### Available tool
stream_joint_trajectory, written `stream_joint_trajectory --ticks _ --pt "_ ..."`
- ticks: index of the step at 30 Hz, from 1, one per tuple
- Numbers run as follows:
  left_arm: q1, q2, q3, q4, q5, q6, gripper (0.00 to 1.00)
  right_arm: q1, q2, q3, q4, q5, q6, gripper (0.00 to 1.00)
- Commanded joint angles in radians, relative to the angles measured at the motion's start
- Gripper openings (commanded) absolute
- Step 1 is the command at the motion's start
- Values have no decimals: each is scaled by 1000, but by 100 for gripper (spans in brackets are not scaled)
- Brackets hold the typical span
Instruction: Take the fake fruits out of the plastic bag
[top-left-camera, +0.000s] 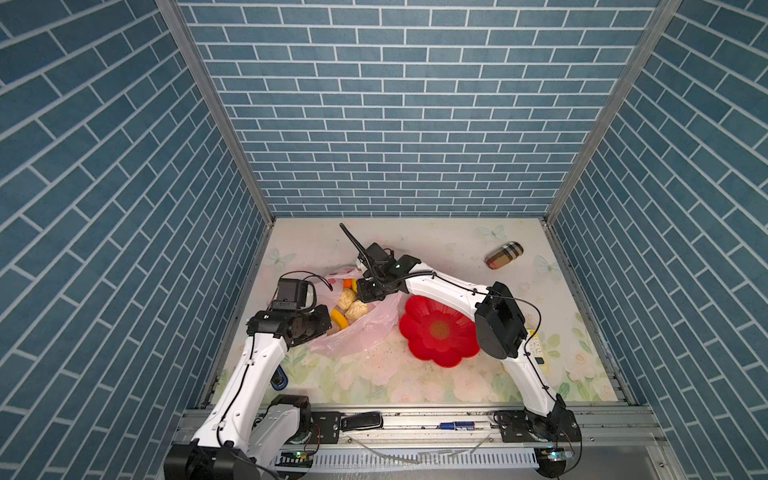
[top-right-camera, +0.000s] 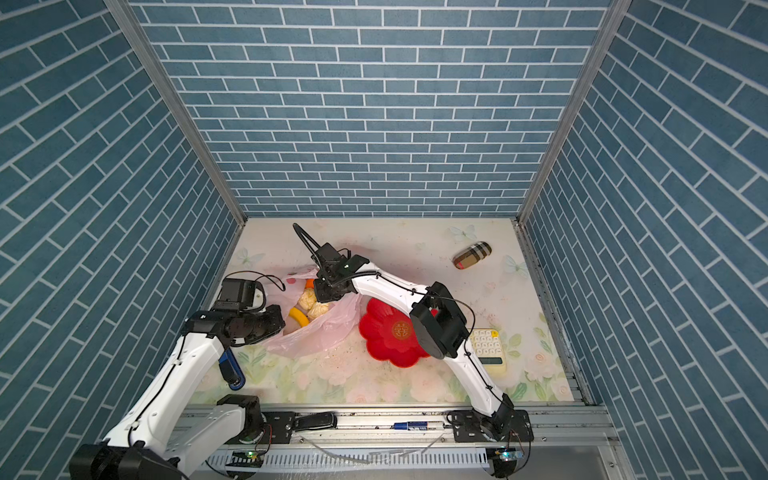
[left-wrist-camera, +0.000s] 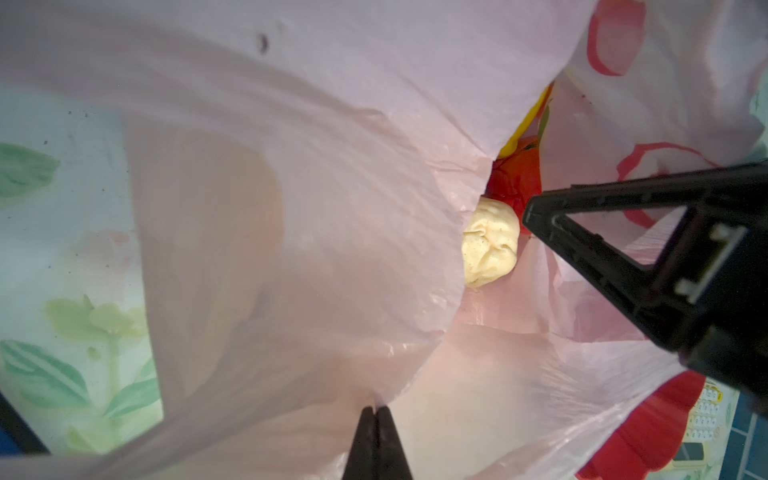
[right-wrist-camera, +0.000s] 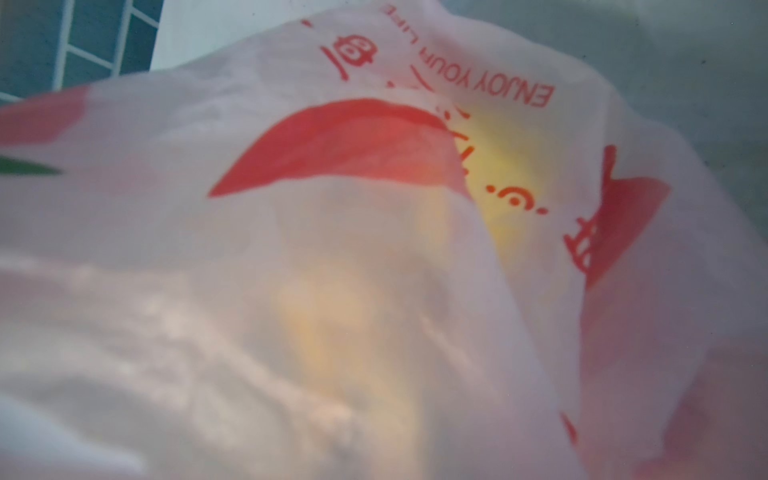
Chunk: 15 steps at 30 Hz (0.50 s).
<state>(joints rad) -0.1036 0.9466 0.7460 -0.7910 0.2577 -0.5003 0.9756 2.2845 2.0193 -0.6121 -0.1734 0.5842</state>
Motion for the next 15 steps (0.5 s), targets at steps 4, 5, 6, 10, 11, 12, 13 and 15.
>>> stream_joint_trajectory --ticks 4,5,6,10,11,12,13,15 --pt "-68 -48 -63 3 -69 -99 0 -52 43 165 0 109 -129 24" --pt "-70 -50 -75 10 -69 -108 0 -65 58 199 -10 108 -146 24" --pt "-70 -51 -80 17 -68 -115 0 -76 75 240 -23 107 -164 24" --pt "-74 -50 -76 54 -87 -155 0 -117 142 410 -90 92 -230 25" --pt "-75 -47 -73 73 -95 -170 0 -124 159 453 -114 58 -247 25" --pt "-76 -43 -68 89 -101 -182 0 -128 166 482 -133 56 -259 25" --pt "-77 -34 -63 107 -108 -197 0 -130 171 502 -158 50 -268 25" --pt "-77 -17 -54 146 -121 -223 0 -128 152 489 -187 18 -277 26"
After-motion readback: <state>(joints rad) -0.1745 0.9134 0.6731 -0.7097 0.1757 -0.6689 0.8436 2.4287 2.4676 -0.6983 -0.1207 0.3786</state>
